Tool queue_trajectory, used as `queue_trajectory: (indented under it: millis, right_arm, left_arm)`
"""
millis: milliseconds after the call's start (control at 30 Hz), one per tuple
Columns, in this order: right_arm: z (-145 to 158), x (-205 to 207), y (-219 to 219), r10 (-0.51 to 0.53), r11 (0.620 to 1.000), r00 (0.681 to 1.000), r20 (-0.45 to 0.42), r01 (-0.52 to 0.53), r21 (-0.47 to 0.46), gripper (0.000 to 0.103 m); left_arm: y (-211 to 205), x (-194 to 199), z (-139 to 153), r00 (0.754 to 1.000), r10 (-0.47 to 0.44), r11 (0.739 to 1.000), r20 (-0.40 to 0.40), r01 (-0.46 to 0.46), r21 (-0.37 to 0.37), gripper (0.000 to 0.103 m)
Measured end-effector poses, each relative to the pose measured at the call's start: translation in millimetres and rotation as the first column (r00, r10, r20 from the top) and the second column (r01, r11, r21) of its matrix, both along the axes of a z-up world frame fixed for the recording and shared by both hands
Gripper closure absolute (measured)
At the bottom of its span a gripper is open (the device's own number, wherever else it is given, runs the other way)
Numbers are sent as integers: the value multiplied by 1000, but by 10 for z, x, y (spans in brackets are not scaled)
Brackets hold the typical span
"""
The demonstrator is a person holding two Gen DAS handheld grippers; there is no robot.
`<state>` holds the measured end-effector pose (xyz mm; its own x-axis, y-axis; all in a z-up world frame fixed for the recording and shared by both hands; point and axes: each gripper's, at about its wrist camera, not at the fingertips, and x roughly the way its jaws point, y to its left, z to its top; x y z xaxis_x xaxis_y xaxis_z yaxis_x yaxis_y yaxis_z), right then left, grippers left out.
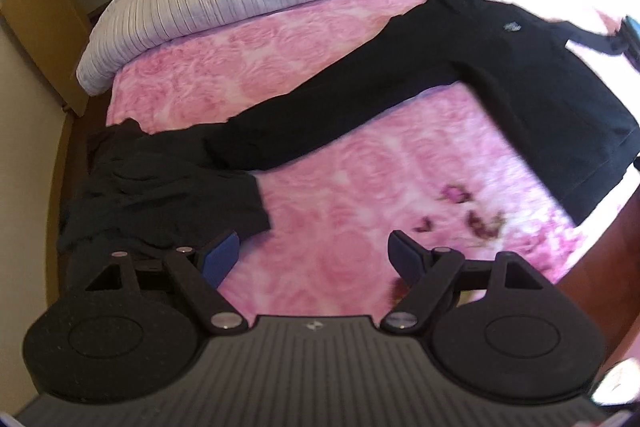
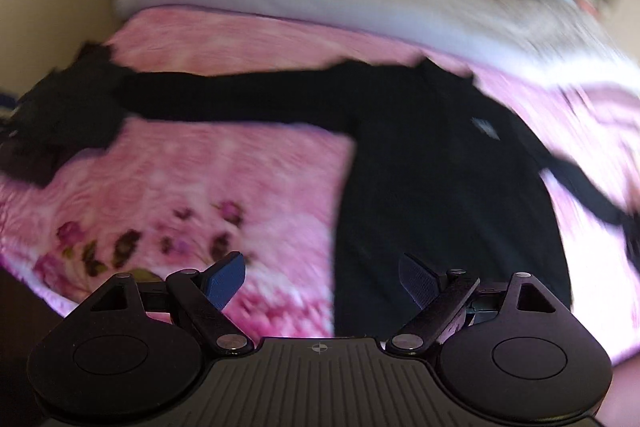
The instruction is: Fold clothes
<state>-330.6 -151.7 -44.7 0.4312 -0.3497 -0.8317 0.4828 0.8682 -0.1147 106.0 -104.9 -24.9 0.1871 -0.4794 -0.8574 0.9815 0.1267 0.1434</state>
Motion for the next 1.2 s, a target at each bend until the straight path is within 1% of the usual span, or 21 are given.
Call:
queue_trajectory:
  millis: [100, 200, 233, 267, 333, 367, 467, 500, 600, 667, 733, 800, 867, 933, 1000, 1033, 1067, 1100, 1133, 1200]
  right_arm:
    - [-78, 463, 85, 131, 991, 991, 3, -131, -31, 16]
    - [-218, 961, 157, 263, 963, 965, 2, -262, -56, 17]
    - [-278, 1129, 174, 309, 949, 951, -2, -308, -65, 21]
    - [-337, 1298, 190, 354, 933, 935, -7, -354, -73, 33]
    - [-485, 1640, 215, 433, 898, 901, -17, -433, -80, 46]
    - [-588, 1821, 223, 460, 884, 888, -23, -460, -80, 48]
    - [-952, 2348, 235, 520, 853, 854, -26, -520, -46, 49]
    - [-1083, 2525, 257, 542, 839, 840, -30, -543, -39, 49]
    - [-1453, 3039, 369, 630, 774, 775, -50, -632, -51, 49]
    - [-1677, 3333, 461, 673, 732, 737, -65, -676, -80, 49]
    - [-1868, 3586, 548, 706, 692, 703, -86, -711, -123, 49]
    - [-2070, 3793, 613, 725, 662, 679, -117, -734, -155, 49]
    - [-2265, 3954, 669, 740, 633, 654, -156, -756, -165, 49]
    - [-2421, 4051, 704, 757, 608, 627, -184, -779, -155, 49]
    - [-2523, 4120, 707, 767, 592, 611, -194, -791, -154, 49]
    - [-2551, 4148, 696, 768, 591, 611, -195, -792, -155, 49]
    - [-2545, 4164, 669, 764, 598, 617, -187, -787, -151, 56]
    - [-2530, 4175, 639, 760, 608, 625, -176, -781, -146, 69]
    - [-2472, 4169, 590, 755, 620, 636, -158, -771, -145, 92]
    - [-2306, 4136, 485, 742, 647, 662, -109, -749, -141, 93]
  left_arm:
    - [-185, 208, -137, 995, -73, 997, 74, 71, 22, 24]
    - [-387, 422, -280, 977, -161, 987, 141, 157, 40, 24]
    - [-458, 505, -332, 969, -188, 982, 163, 182, 49, 24]
    - [-529, 587, -385, 959, -215, 976, 184, 207, 59, 24]
    - [-687, 758, -460, 950, -235, 972, 206, 226, 65, 24]
    - [-751, 849, -497, 950, -231, 973, 210, 223, 65, 24]
    - [-895, 1126, -624, 955, -207, 978, 214, 199, 60, 24]
    - [-921, 1201, -661, 960, -191, 982, 206, 185, 50, 24]
    - [-988, 1430, -773, 978, -126, 992, 166, 125, 13, 24]
    - [-1006, 1552, -827, 990, -64, 998, 128, 67, -12, 24]
    - [-993, 1656, -857, 995, -5, 999, 98, 9, -41, 24]
    - [-955, 1724, -891, 995, 38, 998, 94, -33, -54, 24]
    - [-908, 1771, -920, 994, 72, 996, 88, -67, -58, 24]
    - [-854, 1823, -951, 992, 108, 993, 70, -104, -57, 24]
    - [-805, 1852, -971, 989, 131, 990, 62, -128, -52, 24]
    - [-781, 1859, -978, 989, 138, 990, 61, -135, -49, 24]
    - [-757, 1866, -985, 988, 145, 989, 61, -142, -46, 24]
    - [-740, 1863, -981, 987, 147, 989, 62, -144, -45, 24]
    - [-727, 1852, -968, 987, 146, 989, 65, -143, -44, 24]
    - [-731, 1812, -923, 988, 140, 989, 67, -137, -52, 24]
